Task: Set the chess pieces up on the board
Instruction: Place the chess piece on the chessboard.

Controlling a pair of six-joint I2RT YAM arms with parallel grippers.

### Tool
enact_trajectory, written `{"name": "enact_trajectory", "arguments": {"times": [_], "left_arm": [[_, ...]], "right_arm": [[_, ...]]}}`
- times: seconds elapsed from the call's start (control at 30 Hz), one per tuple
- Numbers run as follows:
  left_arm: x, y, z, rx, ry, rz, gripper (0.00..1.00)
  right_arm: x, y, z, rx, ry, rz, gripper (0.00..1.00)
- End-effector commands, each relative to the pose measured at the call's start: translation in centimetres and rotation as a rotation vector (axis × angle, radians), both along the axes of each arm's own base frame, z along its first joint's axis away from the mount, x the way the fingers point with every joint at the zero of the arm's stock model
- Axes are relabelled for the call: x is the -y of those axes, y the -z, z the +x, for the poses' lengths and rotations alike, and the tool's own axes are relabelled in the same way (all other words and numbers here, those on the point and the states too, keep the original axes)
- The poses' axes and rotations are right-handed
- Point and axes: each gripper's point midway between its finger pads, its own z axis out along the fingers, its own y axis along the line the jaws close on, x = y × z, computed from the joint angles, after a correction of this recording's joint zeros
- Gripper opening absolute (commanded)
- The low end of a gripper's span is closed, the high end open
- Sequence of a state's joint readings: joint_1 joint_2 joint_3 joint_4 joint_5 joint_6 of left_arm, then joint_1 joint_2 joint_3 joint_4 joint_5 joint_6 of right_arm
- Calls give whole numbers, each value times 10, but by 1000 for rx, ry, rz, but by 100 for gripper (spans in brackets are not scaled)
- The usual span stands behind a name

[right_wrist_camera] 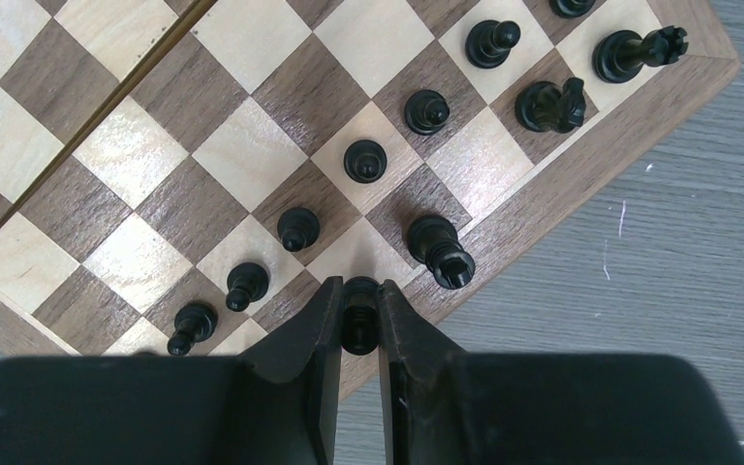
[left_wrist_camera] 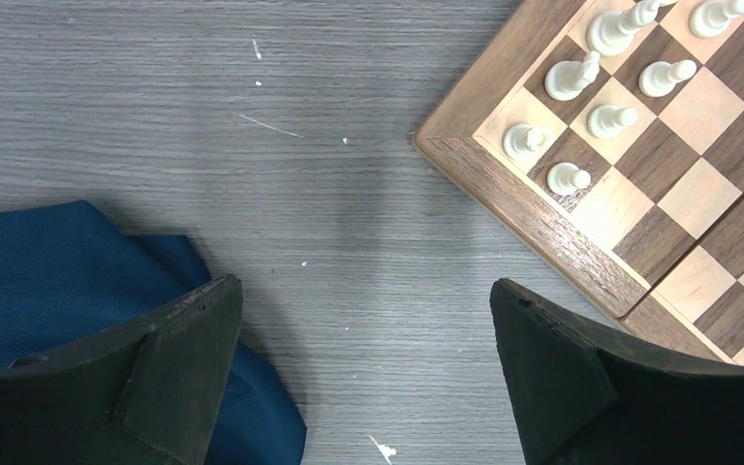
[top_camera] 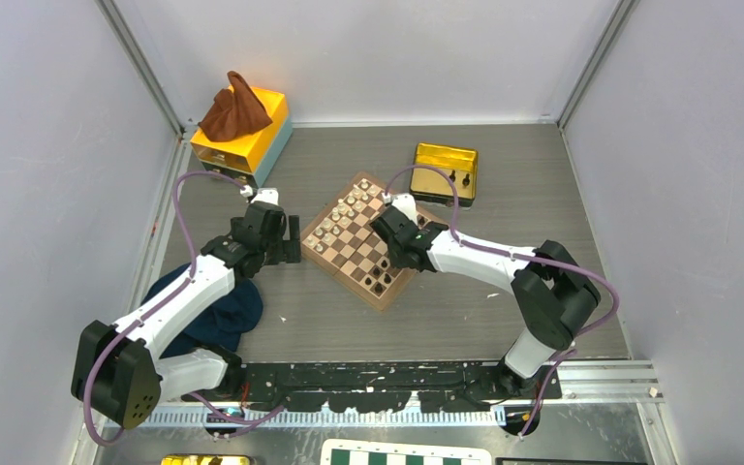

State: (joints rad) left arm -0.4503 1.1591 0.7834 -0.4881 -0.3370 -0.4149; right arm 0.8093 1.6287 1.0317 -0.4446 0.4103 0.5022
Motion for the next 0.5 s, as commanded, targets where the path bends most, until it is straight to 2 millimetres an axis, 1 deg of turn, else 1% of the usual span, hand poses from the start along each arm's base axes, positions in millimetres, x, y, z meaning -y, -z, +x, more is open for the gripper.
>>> {"name": "enact_trajectory", "arguments": {"times": [0.0, 0.47], "left_arm": [[6, -18, 13, 55, -6, -33, 100], [7, -15, 14, 47, -6, -29, 100]], "right_arm": [[0, -5, 11, 45, 19, 8, 1], [0, -1, 15, 36, 19, 5, 1]]}}
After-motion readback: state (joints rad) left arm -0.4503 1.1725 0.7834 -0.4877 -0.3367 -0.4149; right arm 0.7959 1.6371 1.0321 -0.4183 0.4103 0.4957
